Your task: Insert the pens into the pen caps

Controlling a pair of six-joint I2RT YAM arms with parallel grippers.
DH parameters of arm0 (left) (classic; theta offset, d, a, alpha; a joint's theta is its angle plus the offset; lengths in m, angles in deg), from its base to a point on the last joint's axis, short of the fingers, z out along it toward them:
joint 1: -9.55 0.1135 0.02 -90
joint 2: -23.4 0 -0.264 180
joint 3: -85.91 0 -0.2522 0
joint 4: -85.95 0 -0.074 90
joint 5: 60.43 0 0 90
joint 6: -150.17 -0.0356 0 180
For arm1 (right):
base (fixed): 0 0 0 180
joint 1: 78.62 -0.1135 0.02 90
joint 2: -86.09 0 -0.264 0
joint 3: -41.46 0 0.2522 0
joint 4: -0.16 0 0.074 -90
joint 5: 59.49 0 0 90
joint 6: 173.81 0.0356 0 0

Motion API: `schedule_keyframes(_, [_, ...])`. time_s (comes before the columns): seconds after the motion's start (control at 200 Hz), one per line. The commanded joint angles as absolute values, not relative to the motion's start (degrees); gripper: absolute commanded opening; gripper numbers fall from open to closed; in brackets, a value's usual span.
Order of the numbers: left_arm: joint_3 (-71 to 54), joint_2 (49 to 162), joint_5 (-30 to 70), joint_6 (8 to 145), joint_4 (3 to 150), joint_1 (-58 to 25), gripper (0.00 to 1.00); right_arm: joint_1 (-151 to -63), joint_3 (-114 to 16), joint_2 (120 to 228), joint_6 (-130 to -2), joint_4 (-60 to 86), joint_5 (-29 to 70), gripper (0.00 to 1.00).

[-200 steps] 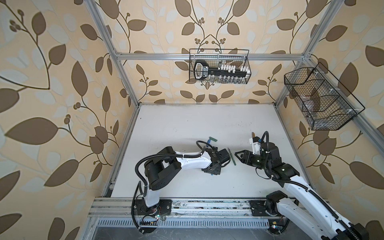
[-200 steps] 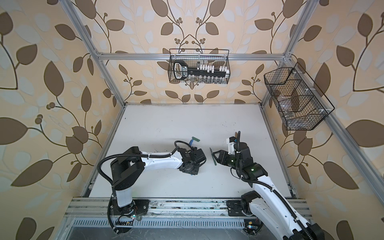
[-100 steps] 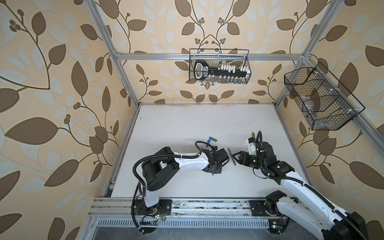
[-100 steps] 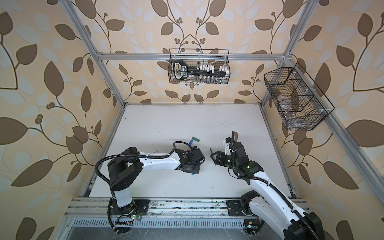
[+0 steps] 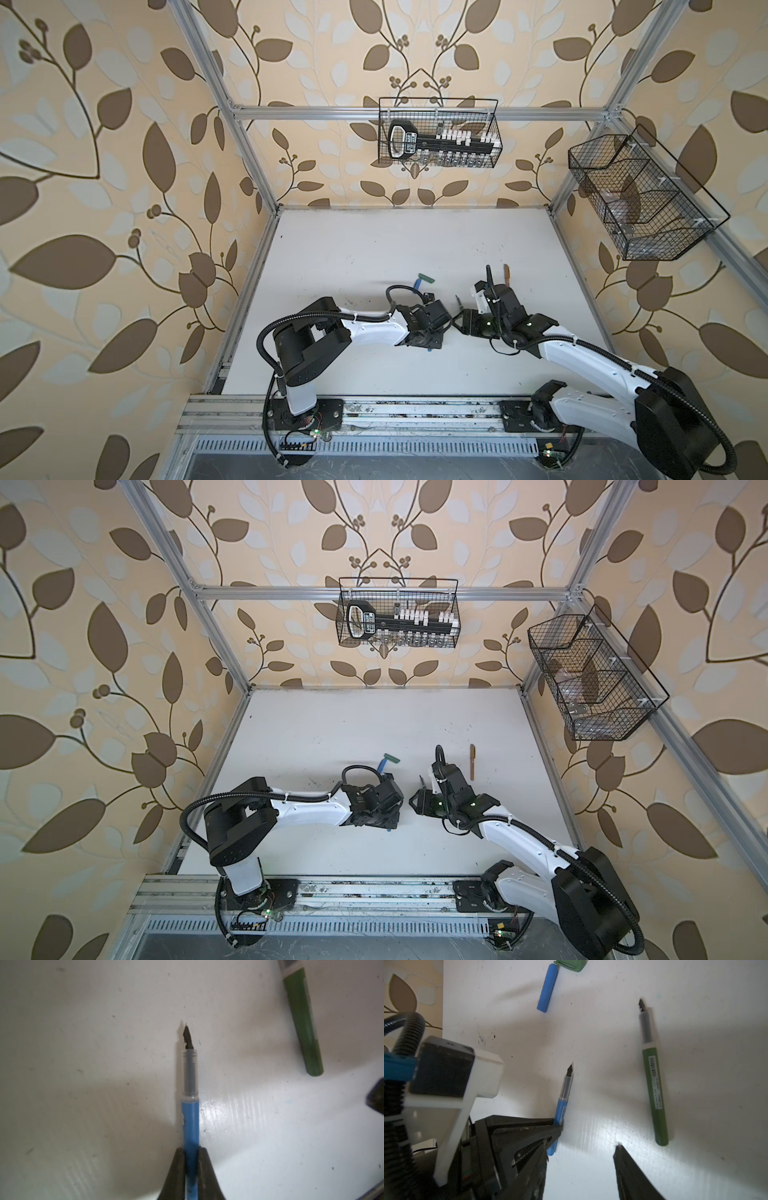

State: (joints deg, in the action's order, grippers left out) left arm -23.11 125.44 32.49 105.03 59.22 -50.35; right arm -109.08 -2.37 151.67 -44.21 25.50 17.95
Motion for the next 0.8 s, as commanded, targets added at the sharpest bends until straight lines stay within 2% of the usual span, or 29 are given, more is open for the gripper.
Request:
schedule_keyframes(0.0, [-25.0,122.8,30.3,102.5,60.0,-50.1,0.11,-110.5,-4.9,153.8,-42.3,21.0,18.4,0.53])
schedule_keyframes(0.395, [-23.5,119.1,31.8,100.7,56.8,-50.1,0.11,-113.1,-7.8,162.9,-40.8,16.2,16.4,0.53])
schedule_keyframes(0.796, [-22.1,115.0,34.0,99.9,53.7,-50.1,0.13,-113.8,-8.7,166.2,-39.9,13.6,15.5,0.53])
